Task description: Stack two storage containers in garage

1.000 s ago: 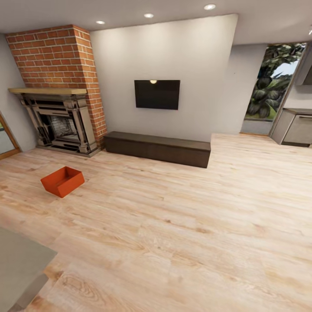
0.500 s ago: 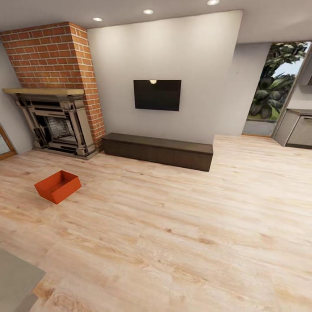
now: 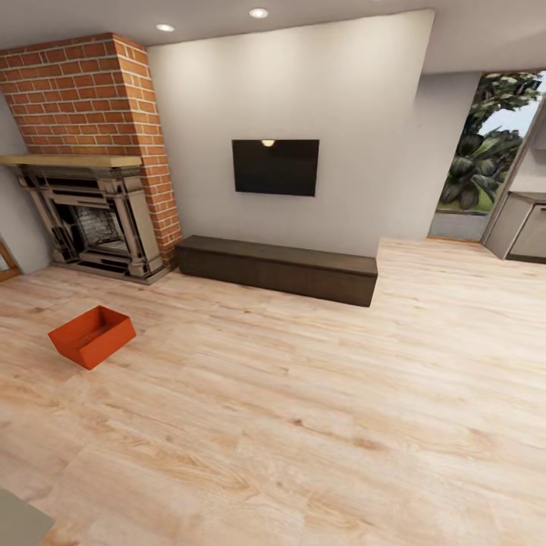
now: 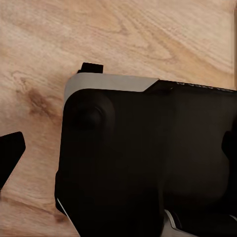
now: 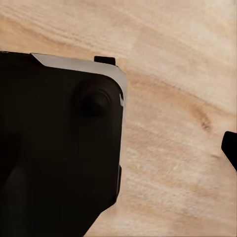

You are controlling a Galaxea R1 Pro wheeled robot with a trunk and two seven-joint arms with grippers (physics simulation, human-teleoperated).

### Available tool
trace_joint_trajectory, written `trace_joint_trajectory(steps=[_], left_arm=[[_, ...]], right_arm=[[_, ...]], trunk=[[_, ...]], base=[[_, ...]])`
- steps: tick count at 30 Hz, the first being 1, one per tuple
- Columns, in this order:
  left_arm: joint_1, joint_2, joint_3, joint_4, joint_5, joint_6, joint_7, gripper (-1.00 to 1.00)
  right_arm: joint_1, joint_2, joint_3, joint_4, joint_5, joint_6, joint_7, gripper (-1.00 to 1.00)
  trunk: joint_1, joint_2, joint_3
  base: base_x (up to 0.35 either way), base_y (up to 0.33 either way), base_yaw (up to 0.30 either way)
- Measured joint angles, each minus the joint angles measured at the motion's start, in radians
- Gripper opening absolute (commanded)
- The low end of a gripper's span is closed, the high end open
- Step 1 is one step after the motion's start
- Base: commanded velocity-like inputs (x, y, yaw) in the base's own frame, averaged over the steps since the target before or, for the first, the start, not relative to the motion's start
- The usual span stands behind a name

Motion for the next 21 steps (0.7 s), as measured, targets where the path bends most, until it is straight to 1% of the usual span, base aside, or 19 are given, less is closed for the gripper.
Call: trace_joint_trajectory(steps=[13,16,21], left_arm=[[0.000,0.000,0.000,0.000,0.001,0.000,0.000,1.00],[0.000,0.000,0.001,0.000,0.000,0.000,0.000,1.00],[0.000,0.000,0.001,0.000,0.001,0.000,0.000,1.00]], right_arm=[[0.000,0.001,0.000,0.000,-0.002,0.000,0.000,1.00],[0.000,0.001,0.000,0.000,-0.002,0.000,0.000,1.00],[0.000,0.001,-0.001,0.000,-0.002,0.000,0.000,1.00]], trunk=[[0.000,0.000,0.000],[0.000,0.000,0.000],[0.000,0.000,0.000]], base=[[0.322,0.000,0.007],[0.322,0.000,0.159],[0.322,0.000,0.246]])
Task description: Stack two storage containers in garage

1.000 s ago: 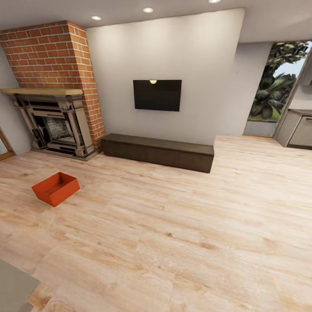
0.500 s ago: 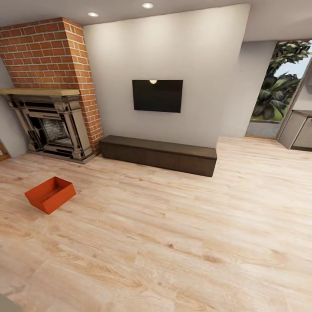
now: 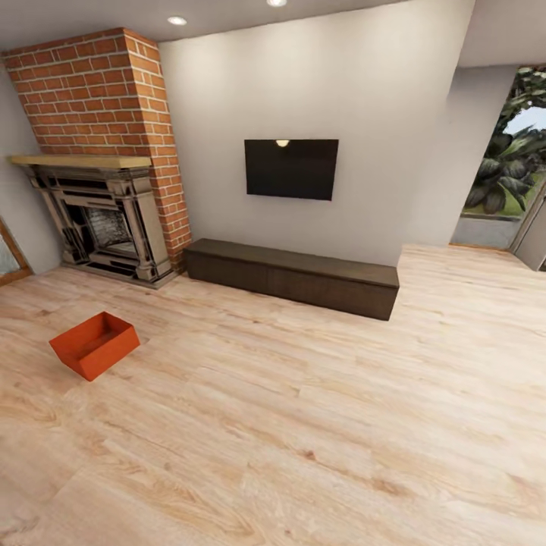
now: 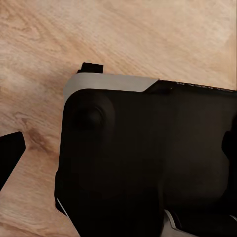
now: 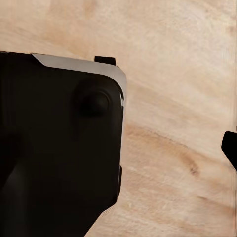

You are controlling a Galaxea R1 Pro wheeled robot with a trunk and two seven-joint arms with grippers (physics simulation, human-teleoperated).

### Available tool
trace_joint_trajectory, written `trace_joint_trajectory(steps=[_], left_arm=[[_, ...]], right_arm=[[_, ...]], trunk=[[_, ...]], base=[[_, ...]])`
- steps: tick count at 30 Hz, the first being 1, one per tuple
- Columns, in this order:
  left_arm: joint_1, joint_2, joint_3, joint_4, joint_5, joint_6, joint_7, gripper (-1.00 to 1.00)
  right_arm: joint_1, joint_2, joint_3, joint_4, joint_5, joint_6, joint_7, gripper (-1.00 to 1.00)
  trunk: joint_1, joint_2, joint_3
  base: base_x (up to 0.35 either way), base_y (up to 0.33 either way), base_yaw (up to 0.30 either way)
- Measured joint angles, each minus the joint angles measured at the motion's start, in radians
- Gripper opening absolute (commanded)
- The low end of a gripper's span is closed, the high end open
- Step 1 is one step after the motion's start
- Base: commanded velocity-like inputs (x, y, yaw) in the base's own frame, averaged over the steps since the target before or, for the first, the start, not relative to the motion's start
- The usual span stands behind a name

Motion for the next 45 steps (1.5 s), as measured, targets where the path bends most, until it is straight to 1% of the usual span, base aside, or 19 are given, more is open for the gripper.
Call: trace_joint_trajectory(steps=[18,26,35,45], left_arm=[[0.000,0.000,0.000,0.000,-0.001,0.000,0.000,1.00],[0.000,0.000,0.000,0.000,0.000,0.000,0.000,1.00],[0.000,0.000,0.001,0.000,0.001,0.000,0.000,1.00],[0.000,0.000,0.000,0.000,0.000,0.000,0.000,1.00]], right_arm=[[0.000,0.000,0.000,0.000,0.000,0.000,0.000,1.00],[0.000,-0.003,-0.001,0.000,0.001,0.000,0.000,1.00],[0.000,-0.001,0.000,0.000,0.000,0.000,0.000,1.00],[0.000,0.000,0.000,0.000,0.000,0.000,0.000,1.00]], trunk=[[0.000,0.000,0.000],[0.000,0.000,0.000],[0.000,0.000,0.000],[0.000,0.000,0.000]], base=[[0.322,0.000,0.266],[0.322,0.000,0.042],[0.322,0.000,0.019],[0.322,0.000,0.247]])
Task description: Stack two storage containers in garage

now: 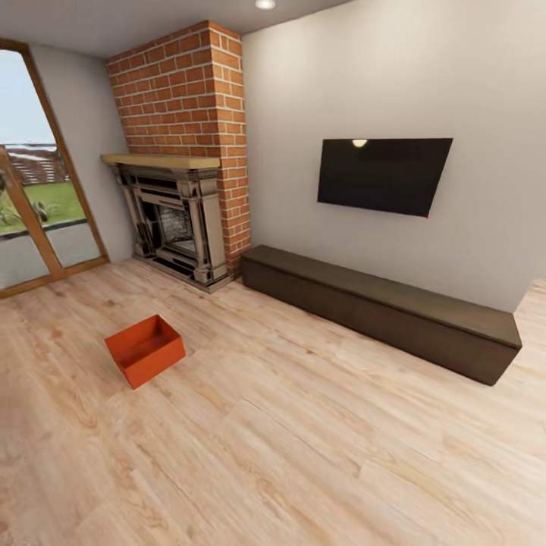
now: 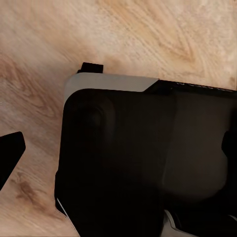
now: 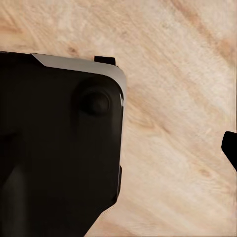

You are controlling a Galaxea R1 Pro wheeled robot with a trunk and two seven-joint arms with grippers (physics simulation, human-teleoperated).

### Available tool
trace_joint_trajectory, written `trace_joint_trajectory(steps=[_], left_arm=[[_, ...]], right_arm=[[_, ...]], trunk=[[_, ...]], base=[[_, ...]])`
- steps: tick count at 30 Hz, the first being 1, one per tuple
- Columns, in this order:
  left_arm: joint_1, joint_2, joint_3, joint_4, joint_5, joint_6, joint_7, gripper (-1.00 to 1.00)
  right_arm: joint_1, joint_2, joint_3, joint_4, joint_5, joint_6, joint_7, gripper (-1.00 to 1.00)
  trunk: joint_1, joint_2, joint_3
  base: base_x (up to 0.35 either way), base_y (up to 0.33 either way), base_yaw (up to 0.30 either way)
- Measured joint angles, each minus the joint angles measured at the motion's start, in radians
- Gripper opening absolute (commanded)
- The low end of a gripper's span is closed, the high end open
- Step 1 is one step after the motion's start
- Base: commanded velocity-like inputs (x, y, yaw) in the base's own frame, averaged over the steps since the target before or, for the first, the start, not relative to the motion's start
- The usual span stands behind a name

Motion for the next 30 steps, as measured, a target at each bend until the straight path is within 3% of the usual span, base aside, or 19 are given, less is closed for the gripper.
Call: trace_joint_trajectory(steps=[30], left_arm=[[0.000,0.000,0.000,0.000,0.001,0.000,0.000,1.00]], right_arm=[[0.000,0.000,0.000,0.000,0.000,0.000,0.000,1.00]], trunk=[[0.000,0.000,0.000]], base=[[0.322,0.000,0.268]])
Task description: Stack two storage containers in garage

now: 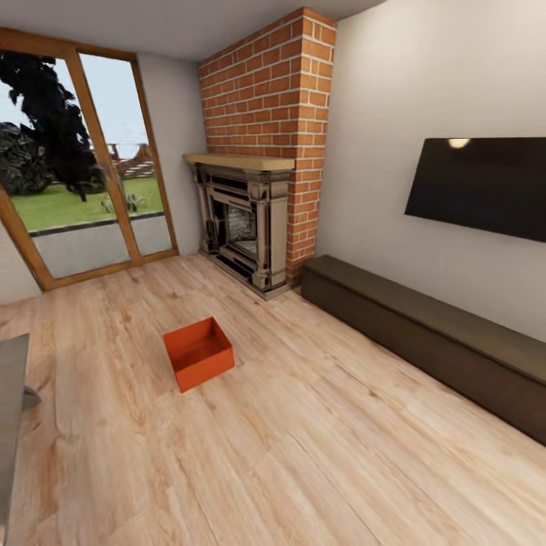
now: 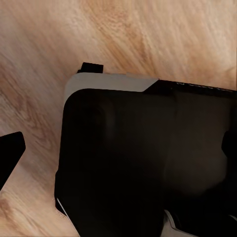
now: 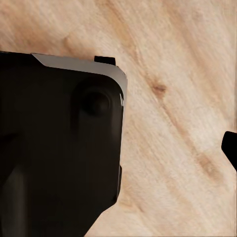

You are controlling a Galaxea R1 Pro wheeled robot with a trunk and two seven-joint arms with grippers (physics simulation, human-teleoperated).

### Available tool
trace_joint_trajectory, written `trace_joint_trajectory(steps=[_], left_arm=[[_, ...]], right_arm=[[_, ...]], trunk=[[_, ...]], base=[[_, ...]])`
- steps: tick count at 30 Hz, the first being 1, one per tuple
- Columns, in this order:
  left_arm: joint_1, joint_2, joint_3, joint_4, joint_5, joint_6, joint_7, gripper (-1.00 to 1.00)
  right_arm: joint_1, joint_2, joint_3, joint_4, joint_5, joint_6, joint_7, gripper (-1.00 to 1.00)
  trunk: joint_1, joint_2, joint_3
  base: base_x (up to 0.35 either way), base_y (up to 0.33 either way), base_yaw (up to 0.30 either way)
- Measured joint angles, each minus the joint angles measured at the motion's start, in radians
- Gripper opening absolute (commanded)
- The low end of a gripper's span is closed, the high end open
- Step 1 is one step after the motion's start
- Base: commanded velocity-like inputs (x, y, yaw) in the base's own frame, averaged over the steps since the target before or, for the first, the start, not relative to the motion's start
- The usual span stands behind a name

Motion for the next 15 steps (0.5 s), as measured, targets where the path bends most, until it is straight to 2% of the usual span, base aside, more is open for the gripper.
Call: trace_joint_trajectory(steps=[9,15], left_arm=[[0.000,0.000,0.000,0.000,-0.001,0.000,0.000,1.00],[0.000,0.000,0.000,0.000,0.000,0.000,0.000,1.00]], right_arm=[[0.000,-0.001,0.000,0.000,0.000,0.000,0.000,1.00],[0.000,-0.002,-0.001,0.000,0.000,-0.001,0.000,1.00]], trunk=[[0.000,0.000,0.000],[0.000,0.000,0.000]], base=[[0.322,0.000,0.267],[0.322,0.000,0.056]])
